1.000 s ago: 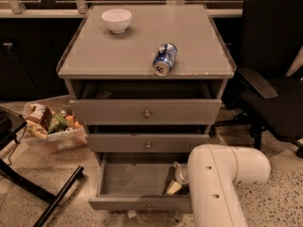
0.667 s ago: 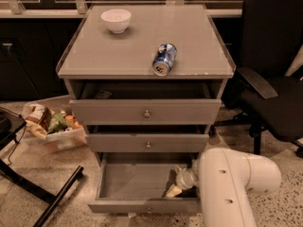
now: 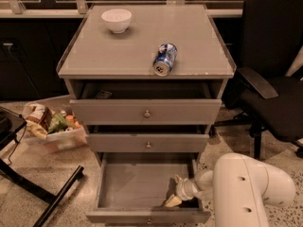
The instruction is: Open bottom drawer
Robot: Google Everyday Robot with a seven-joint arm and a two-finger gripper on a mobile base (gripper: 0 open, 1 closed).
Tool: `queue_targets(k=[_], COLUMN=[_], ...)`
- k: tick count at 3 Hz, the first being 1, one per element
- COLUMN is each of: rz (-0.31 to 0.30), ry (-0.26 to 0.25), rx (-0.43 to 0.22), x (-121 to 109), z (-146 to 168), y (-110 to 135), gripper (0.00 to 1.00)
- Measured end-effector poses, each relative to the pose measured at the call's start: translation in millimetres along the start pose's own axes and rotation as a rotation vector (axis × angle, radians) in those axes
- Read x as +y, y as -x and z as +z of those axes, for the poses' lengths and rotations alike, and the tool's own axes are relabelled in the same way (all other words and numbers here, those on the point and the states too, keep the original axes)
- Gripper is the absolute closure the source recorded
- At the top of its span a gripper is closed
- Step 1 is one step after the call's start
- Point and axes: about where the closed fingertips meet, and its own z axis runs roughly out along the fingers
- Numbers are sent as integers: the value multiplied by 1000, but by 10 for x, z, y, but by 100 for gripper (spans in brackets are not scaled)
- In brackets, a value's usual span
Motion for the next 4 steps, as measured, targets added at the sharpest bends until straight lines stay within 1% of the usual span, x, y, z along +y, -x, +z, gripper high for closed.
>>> queue_targets(k=[1,2,4], rz=[1,-1,-30], ry=[-12,-64,-237], rx=[-12,-34,-69], x=[107,155,177], z=[-46,-137,-458], y=[11,55,270], gripper=[0,0,0])
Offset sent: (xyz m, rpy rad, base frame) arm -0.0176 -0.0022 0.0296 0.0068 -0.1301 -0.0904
